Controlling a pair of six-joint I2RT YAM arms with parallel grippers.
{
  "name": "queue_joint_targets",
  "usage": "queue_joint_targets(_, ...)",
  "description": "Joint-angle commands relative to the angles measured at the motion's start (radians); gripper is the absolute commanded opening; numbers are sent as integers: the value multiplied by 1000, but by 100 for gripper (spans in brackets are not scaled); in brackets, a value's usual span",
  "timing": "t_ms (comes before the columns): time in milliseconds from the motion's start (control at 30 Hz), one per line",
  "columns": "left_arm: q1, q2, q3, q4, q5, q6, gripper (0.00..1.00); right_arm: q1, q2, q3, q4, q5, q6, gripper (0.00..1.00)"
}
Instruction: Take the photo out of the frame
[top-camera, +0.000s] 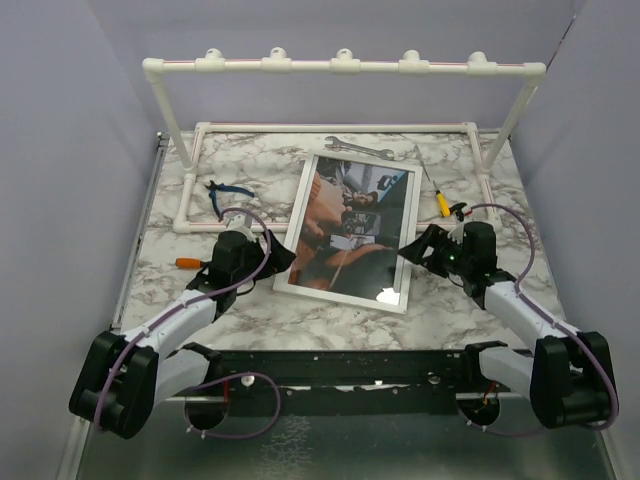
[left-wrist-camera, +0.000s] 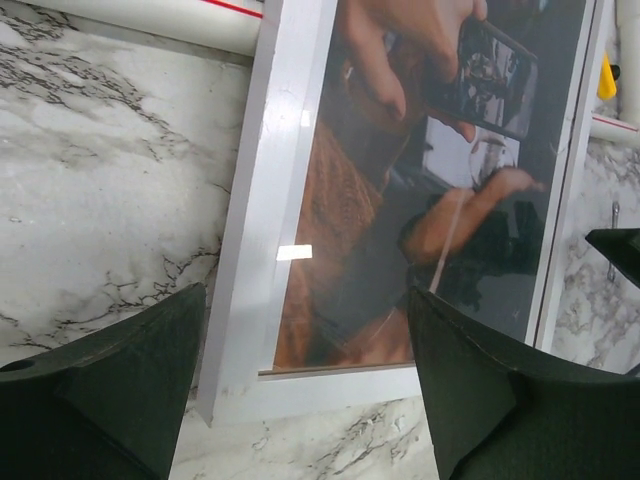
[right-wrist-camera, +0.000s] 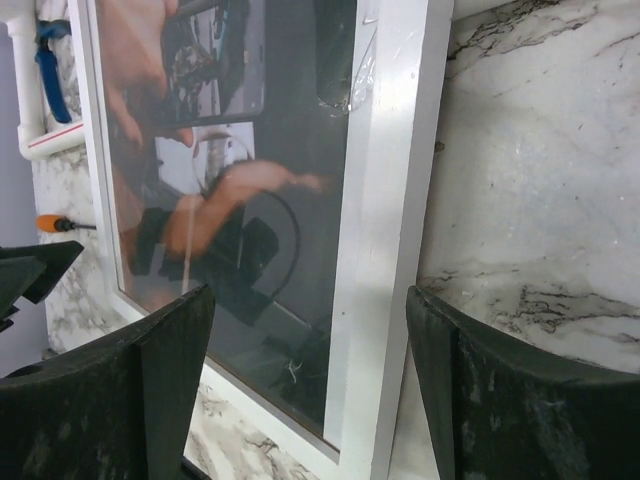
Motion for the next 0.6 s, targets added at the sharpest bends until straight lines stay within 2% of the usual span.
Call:
queue_joint_targets(0,-4,4,-23,22,-99,25,81,-11,71,-11,129,34,25,80)
queue_joint_targets(200,-4,47,-22,36,-138,46,79,-57,216,-24,277,-55,54,80)
queue_joint_targets(367,-4,103,12,59,-94,85,71,-84,323,-33,415,-145,92,78)
queue_joint_targets(567,-4,143,29,93,-66,94,62,-105,405,-45,529,-220,125,66)
